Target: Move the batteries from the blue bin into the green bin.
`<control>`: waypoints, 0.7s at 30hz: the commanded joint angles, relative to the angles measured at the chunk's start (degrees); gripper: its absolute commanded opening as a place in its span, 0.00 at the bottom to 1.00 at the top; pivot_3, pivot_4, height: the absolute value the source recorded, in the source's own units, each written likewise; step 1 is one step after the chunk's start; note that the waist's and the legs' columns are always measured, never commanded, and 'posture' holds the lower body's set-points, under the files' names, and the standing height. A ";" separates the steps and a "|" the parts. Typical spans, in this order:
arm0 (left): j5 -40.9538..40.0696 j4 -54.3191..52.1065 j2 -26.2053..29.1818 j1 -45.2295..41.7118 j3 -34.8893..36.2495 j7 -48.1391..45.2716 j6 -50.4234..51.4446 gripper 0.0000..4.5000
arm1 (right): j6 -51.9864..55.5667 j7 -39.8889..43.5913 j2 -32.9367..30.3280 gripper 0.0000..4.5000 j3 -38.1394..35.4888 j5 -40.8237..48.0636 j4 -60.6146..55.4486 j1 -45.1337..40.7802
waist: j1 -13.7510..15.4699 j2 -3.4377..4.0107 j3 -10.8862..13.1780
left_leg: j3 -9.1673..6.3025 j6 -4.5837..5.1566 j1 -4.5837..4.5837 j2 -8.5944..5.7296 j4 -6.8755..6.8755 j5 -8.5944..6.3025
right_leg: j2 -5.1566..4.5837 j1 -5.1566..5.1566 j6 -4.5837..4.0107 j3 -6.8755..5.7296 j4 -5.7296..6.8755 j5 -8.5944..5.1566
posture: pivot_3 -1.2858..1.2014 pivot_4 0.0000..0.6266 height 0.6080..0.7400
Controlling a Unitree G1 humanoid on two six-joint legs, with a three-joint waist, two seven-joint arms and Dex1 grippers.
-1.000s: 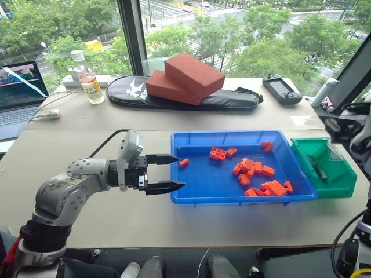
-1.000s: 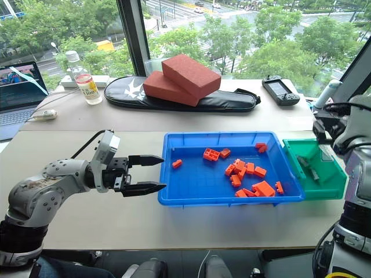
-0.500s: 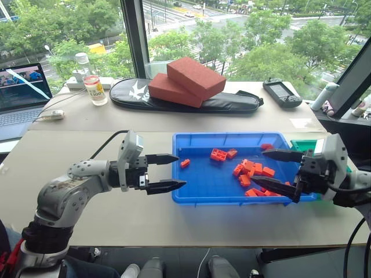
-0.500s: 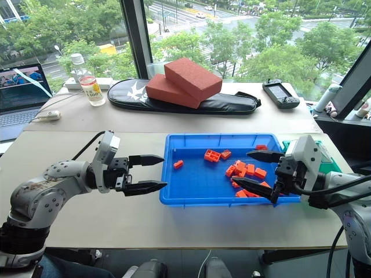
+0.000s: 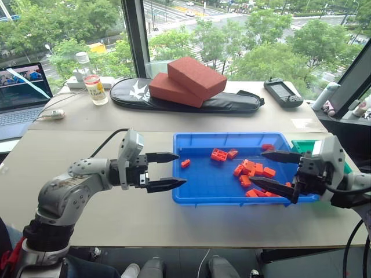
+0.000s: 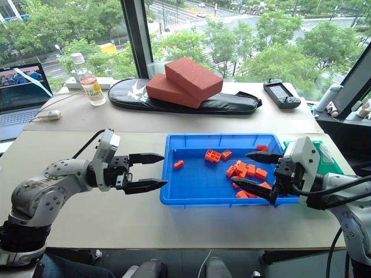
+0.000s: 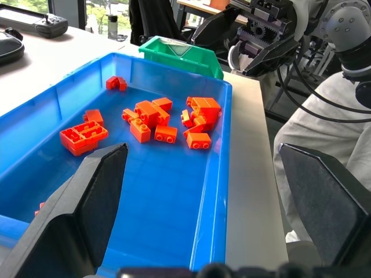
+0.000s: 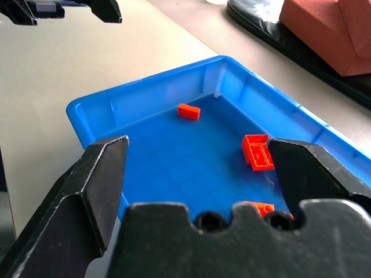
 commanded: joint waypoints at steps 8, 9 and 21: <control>-0.23 -0.81 0.55 -0.13 1.00 -0.06 -0.68 1.00 | -2.10 -0.09 -1.40 0.99 0.59 0.25 0.43 -0.58 | -0.01 0.00 0.00 | 0.00 0.00 0.00 0.00 0.00 0.00 | 0.00 0.00 0.00 0.00 -0.01 0.00 | 0.52 0.24 1.00; -0.21 -0.77 0.51 -0.16 0.96 -0.03 -0.69 1.00 | -2.21 -0.07 -1.44 0.99 0.67 0.26 0.58 -0.65 | -0.01 0.00 0.00 | 0.00 0.00 0.00 0.00 0.00 0.00 | 0.00 0.00 0.00 0.00 -0.01 0.00 | 0.52 0.24 1.00; -0.65 0.39 0.88 -0.40 1.49 -0.42 -0.25 1.00 | -2.11 -0.13 -1.45 0.99 1.27 0.91 1.88 -1.80 | 0.01 0.00 0.00 | 0.00 0.00 0.00 0.00 0.00 0.00 | 0.00 0.00 0.01 0.00 -0.01 0.00 | 0.52 0.24 1.00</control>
